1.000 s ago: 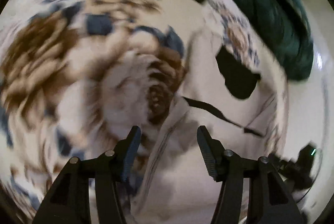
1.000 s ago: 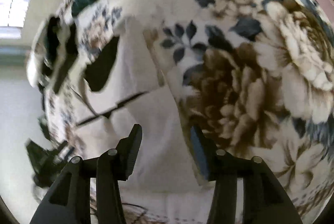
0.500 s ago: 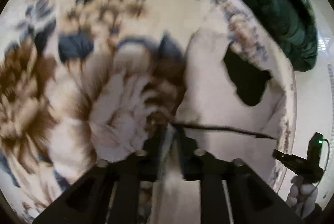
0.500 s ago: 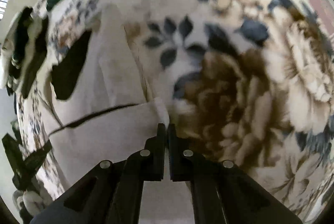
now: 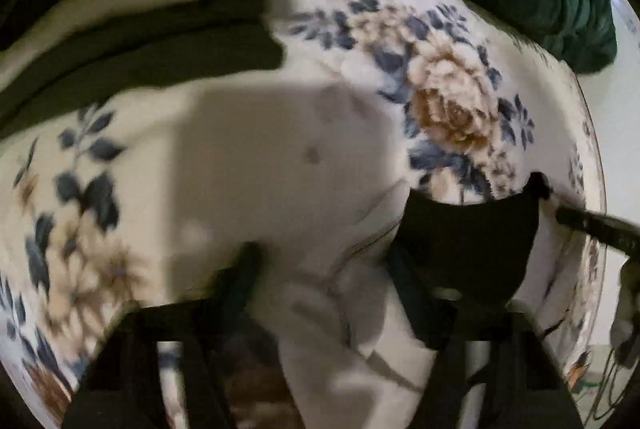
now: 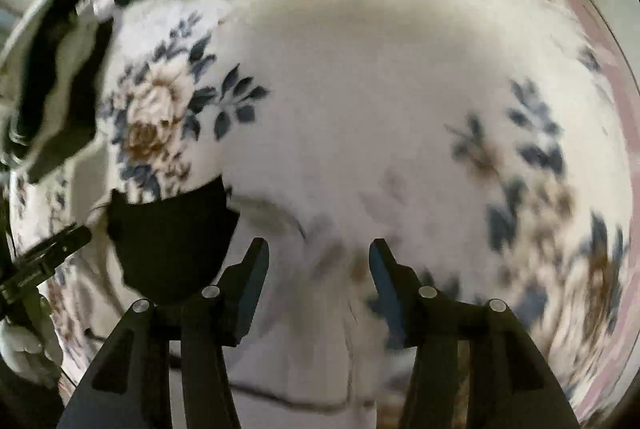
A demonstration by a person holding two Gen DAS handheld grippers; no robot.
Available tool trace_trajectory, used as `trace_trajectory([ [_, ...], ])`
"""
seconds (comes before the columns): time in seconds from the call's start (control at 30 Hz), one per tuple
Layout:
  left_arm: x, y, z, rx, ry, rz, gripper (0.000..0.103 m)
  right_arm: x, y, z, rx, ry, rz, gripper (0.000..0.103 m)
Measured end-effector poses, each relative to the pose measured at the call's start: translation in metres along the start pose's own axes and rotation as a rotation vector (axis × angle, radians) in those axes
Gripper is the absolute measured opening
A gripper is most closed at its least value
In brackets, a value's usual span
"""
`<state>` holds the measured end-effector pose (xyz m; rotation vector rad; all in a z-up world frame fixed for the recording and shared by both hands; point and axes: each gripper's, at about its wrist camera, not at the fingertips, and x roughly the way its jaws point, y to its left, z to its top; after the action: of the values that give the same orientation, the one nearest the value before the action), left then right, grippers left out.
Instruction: Fold small clothes
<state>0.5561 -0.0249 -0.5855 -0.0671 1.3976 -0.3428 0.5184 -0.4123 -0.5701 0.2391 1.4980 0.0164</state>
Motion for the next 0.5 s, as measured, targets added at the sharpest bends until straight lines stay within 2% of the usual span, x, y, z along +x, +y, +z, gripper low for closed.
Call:
trace_trajectory([
  [0.03, -0.003, -0.004, 0.001, 0.025, -0.016, -0.001, 0.004, 0.003, 0.003, 0.004, -0.004, 0.002, -0.009, 0.005],
  [0.13, -0.03, -0.016, -0.005, 0.064, -0.105, -0.026, 0.004, -0.01, 0.015, 0.003, -0.05, -0.052, -0.002, 0.006],
  [0.27, -0.081, -0.023, -0.029, 0.046, -0.207, -0.063, 0.004, -0.047, 0.017, -0.019, -0.053, -0.127, 0.038, 0.006],
  [0.37, -0.12, -0.028, -0.053, 0.021, -0.279, -0.1, 0.004, -0.081, 0.015, -0.05, -0.043, -0.19, 0.087, 0.006],
  [0.4, -0.136, -0.028, -0.071, 0.009, -0.308, -0.105, 0.004, -0.095, 0.013, -0.065, -0.038, -0.221, 0.11, 0.006],
  [0.43, -0.141, -0.03, -0.069, -0.003, -0.325, -0.109, 0.004, -0.105, 0.012, -0.079, -0.037, -0.239, 0.124, 0.006],
  [0.5, -0.16, -0.029, -0.097, -0.031, -0.371, -0.134, 0.004, -0.125, 0.006, -0.113, -0.039, -0.286, 0.158, 0.006],
])
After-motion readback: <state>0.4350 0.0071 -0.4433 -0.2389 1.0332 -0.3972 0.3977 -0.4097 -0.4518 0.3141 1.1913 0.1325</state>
